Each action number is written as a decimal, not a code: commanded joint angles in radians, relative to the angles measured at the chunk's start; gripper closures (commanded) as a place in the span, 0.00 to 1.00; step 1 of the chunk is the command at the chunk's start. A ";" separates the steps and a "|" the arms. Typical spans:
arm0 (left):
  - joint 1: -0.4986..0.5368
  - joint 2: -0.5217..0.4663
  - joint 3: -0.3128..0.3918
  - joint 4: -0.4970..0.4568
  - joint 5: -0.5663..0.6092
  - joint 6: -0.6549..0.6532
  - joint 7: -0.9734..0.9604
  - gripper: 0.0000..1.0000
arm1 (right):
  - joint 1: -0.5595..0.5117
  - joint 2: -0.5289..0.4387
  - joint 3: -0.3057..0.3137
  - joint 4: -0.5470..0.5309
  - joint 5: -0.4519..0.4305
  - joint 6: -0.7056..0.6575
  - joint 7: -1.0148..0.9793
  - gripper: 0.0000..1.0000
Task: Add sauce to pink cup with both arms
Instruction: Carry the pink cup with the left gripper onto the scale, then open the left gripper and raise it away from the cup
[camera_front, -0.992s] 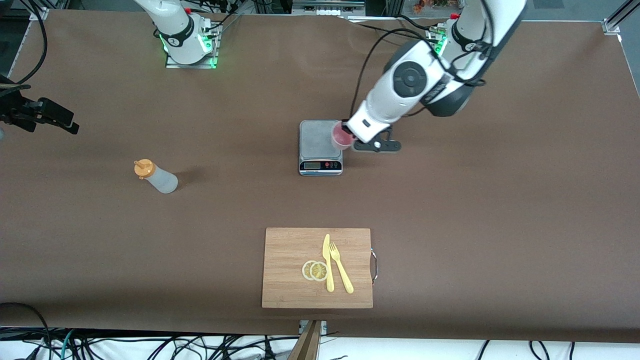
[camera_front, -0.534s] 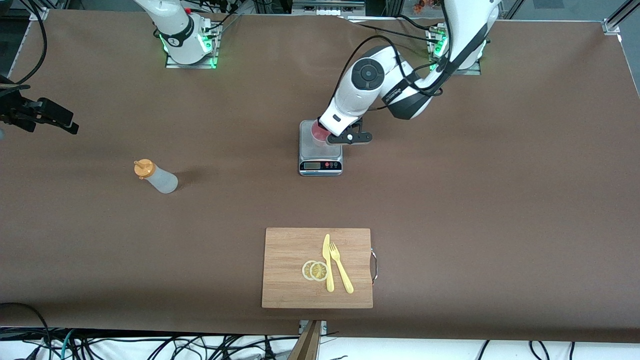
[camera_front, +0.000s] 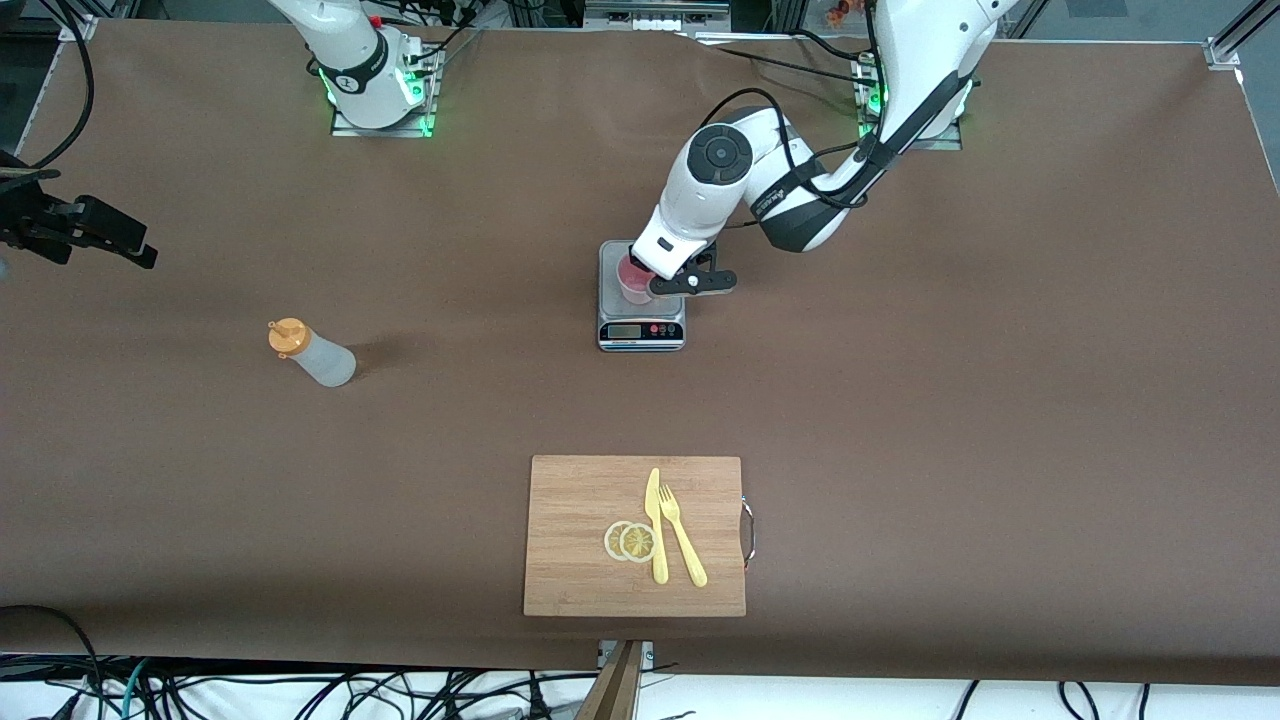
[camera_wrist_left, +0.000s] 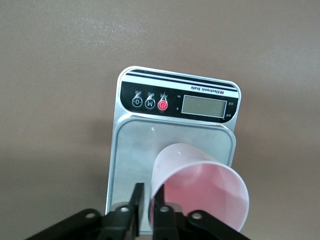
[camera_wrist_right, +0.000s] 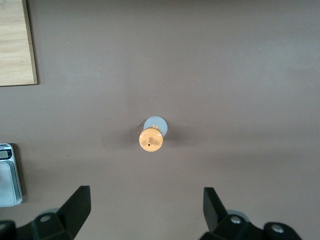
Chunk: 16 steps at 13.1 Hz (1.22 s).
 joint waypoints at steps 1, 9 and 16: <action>-0.012 0.018 0.006 0.022 0.034 -0.007 -0.033 0.00 | -0.002 -0.004 -0.001 0.003 0.003 0.003 -0.003 0.00; 0.006 -0.042 -0.044 0.193 0.017 -0.382 -0.018 0.00 | -0.005 -0.003 -0.003 0.008 -0.004 0.056 -0.003 0.00; 0.094 -0.056 -0.087 0.434 0.017 -0.799 0.202 0.00 | -0.005 0.002 -0.009 0.008 -0.013 0.053 -0.007 0.00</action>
